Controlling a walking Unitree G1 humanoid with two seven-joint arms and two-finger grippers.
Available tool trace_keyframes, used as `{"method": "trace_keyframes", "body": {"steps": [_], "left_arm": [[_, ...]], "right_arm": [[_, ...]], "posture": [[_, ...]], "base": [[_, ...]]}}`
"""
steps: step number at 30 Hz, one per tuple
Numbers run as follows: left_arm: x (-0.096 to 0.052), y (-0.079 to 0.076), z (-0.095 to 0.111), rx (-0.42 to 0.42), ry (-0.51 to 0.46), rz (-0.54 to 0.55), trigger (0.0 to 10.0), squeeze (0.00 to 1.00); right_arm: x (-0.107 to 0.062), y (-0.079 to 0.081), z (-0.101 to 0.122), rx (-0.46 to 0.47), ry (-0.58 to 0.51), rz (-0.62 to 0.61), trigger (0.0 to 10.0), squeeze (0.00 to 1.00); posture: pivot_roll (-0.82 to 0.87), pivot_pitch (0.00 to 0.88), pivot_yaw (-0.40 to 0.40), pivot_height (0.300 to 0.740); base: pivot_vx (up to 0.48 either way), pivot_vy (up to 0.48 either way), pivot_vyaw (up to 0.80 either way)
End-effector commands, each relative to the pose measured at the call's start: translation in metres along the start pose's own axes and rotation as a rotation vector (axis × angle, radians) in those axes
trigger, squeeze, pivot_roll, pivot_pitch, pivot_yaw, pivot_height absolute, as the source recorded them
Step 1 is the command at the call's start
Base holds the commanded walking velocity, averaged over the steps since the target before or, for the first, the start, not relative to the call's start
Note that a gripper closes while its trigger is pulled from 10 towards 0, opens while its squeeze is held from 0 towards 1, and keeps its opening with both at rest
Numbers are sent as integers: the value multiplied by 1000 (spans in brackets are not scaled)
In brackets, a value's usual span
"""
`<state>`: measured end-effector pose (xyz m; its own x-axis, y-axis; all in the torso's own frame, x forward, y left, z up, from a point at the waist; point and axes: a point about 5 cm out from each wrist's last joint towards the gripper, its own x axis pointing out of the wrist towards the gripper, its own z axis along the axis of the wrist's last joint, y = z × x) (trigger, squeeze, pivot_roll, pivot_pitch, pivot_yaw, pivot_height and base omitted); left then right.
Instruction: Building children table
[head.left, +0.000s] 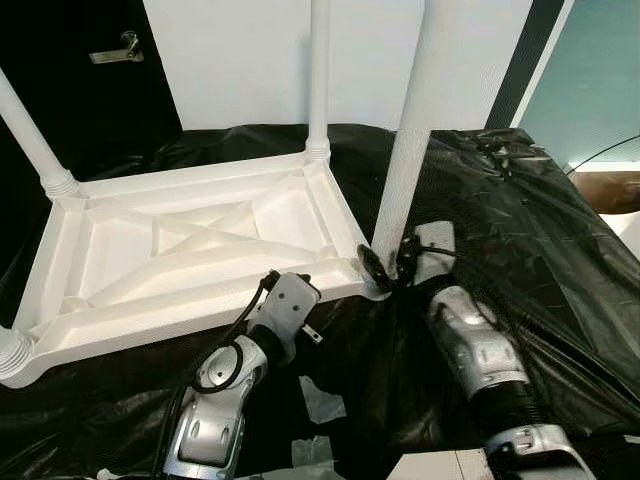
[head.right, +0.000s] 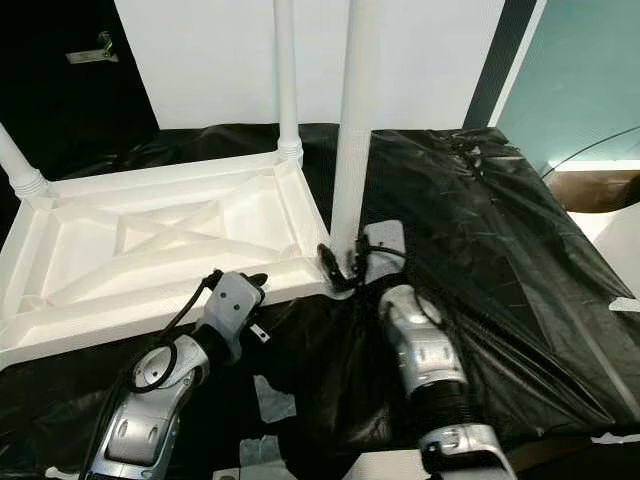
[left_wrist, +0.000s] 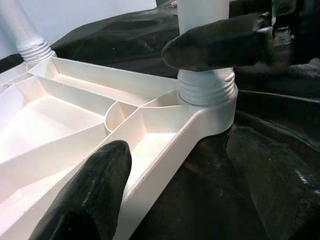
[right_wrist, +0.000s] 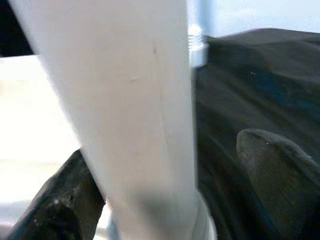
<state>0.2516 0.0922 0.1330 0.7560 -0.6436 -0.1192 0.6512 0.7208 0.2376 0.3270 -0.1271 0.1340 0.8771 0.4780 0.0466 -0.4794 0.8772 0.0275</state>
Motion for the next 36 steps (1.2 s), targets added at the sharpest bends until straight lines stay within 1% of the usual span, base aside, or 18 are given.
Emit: {"method": "trace_keyframes", "body": {"steps": [1,3,4,5,6,7,12,13,14,15,17,18,19,20,27,31,34,36], "left_arm": [[-2,4,-3,-4,4,93,10000,0],[-3,3,-4,-5,7,89,10000,0],[-3,3,-4,-5,7,89,10000,0],[-3,2,-4,-6,10,81,10000,0],[-3,1,-4,-6,11,77,10000,0],[-3,1,-4,-6,11,77,10000,0],[-2,1,-3,-2,10,69,10000,0],[-2,1,-3,-2,10,69,10000,0],[-2,1,-3,-1,10,70,10000,0],[-3,2,-3,-1,9,72,10000,0],[-3,2,-3,-1,9,74,10000,0],[-3,2,-3,-3,9,79,10000,0],[-3,2,-3,-3,9,79,10000,0],[-3,2,-3,-4,9,83,10000,0],[-3,2,-2,-11,6,96,10000,0],[-2,2,-2,-13,5,98,10000,0],[-2,2,-2,-14,4,98,10000,0],[-2,2,-3,-15,6,97,10000,0]], "right_arm": [[0,-2,3,-5,-13,46,10000,0],[1,-6,5,-28,-5,112,10000,0],[1,-6,5,-28,-5,112,10000,0],[8,-8,7,-53,14,211,10000,0],[11,-8,8,-60,21,250,10000,0],[11,-8,8,-60,21,250,10000,0],[22,-5,9,-120,63,376,10000,0],[22,-5,9,-120,63,376,10000,0],[24,-4,9,-145,75,407,9137,0],[26,-4,8,-158,85,426,7608,0],[27,-4,8,-165,90,437,7608,0],[27,-5,7,-172,95,445,667,0],[27,-5,7,-172,95,445,667,0],[27,-5,6,-172,97,449,0,0],[25,-9,0,-155,116,428,0,0],[22,-10,-11,-150,143,310,0,0],[21,-9,-14,-154,145,289,0,0],[20,-5,-20,-132,145,205,0,0]], "posture": [[125,0,-32,740],[125,0,-30,740],[125,0,-30,740],[126,0,-20,740],[126,0,-20,740],[126,0,-20,740],[132,0,-12,740],[132,0,-12,740],[135,0,-16,740],[137,0,-18,740],[137,0,-18,740],[141,0,-23,740],[141,0,-23,740],[144,0,-27,740],[145,0,-38,740],[139,0,-38,740],[139,0,-38,740],[136,0,-36,740]], "base": [[0,0,0],[0,0,0],[0,0,0],[0,0,0],[0,0,0],[0,0,0],[0,0,0],[0,0,0],[0,0,0],[0,0,0],[0,0,0],[0,0,0],[0,0,0],[0,0,0],[0,0,0],[0,0,0],[0,0,0],[0,0,0]]}}
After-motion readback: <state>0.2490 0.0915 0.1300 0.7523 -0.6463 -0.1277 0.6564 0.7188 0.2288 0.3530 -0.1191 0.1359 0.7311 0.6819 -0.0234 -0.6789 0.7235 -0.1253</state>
